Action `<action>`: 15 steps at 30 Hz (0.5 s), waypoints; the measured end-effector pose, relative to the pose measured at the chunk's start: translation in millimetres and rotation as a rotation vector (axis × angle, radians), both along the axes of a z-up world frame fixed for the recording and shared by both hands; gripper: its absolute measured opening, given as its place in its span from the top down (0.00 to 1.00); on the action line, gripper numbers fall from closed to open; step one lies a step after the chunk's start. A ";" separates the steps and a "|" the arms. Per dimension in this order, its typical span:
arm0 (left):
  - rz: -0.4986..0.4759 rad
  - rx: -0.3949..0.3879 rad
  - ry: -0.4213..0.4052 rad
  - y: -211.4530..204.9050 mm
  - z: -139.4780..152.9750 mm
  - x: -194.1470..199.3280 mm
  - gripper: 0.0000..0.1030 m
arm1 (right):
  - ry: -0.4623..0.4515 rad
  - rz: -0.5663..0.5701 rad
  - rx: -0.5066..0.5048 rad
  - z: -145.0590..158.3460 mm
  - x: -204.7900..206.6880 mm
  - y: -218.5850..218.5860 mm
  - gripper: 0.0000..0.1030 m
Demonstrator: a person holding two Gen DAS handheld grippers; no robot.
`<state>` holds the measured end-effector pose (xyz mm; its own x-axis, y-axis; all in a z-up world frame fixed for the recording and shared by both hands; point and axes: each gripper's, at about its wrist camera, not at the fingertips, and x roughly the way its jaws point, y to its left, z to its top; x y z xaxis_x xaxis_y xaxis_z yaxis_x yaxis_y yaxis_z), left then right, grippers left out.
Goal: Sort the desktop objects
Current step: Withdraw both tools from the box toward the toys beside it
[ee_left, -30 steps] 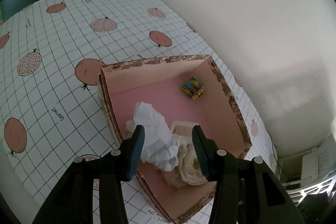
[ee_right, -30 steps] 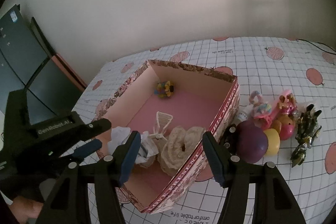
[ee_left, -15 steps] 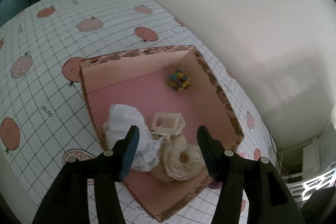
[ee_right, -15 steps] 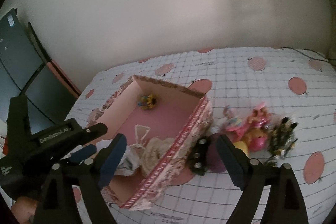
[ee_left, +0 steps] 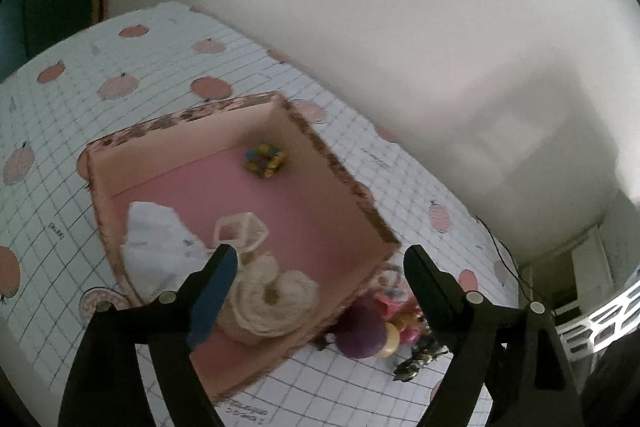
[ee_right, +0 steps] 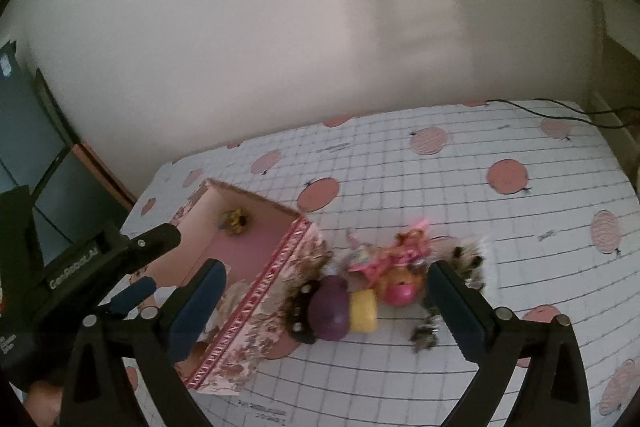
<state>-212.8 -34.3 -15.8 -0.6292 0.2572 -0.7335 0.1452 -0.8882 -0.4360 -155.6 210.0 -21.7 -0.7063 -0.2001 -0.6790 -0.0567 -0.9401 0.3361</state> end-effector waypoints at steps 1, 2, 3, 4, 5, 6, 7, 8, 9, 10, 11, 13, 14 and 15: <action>-0.005 0.001 0.006 4.4 1.3 0.3 0.17 | 0.001 -0.006 0.001 1.2 0.8 3.9 0.01; -0.009 0.003 0.013 8.1 2.7 1.0 0.17 | 0.003 -0.017 0.003 2.8 2.0 10.7 0.01; -0.014 0.005 0.019 13.8 4.0 1.5 0.16 | 0.005 -0.026 0.005 4.3 3.3 17.3 0.01; -0.019 0.006 0.021 17.7 4.6 1.1 0.16 | 0.006 -0.034 0.006 5.5 4.4 23.3 0.01; -0.024 0.007 0.022 20.8 5.1 1.5 0.16 | 0.007 -0.042 0.006 6.6 5.0 27.9 0.01; -0.033 0.007 0.024 25.7 5.7 1.8 0.16 | 0.007 -0.052 0.006 7.5 6.2 33.4 0.01; -0.043 0.006 0.025 30.7 6.1 1.8 0.16 | 0.009 -0.066 0.004 8.9 7.5 40.9 0.01; -0.059 0.003 0.026 37.2 6.5 1.7 0.16 | 0.009 -0.077 0.001 9.3 8.2 46.4 0.01; -0.072 -0.002 0.028 42.5 6.9 2.1 0.16 | 0.008 -0.094 -0.005 9.8 9.1 54.1 0.01; -0.082 -0.010 0.028 47.6 6.7 1.8 0.16 | 0.008 -0.104 -0.010 9.9 10.0 58.7 0.01; -0.092 -0.020 0.030 52.1 6.8 1.9 0.16 | 0.006 -0.121 -0.019 9.5 10.7 65.3 0.01; -0.113 -0.033 0.035 62.2 7.0 2.6 0.16 | 0.002 -0.148 -0.035 9.1 11.6 75.6 0.01; -0.120 -0.032 0.034 65.0 6.9 2.1 0.16 | 0.001 -0.160 -0.043 9.0 12.0 80.3 0.01; -0.126 -0.028 0.031 68.5 6.0 2.1 0.16 | 0.001 -0.169 -0.050 8.8 12.6 84.8 0.01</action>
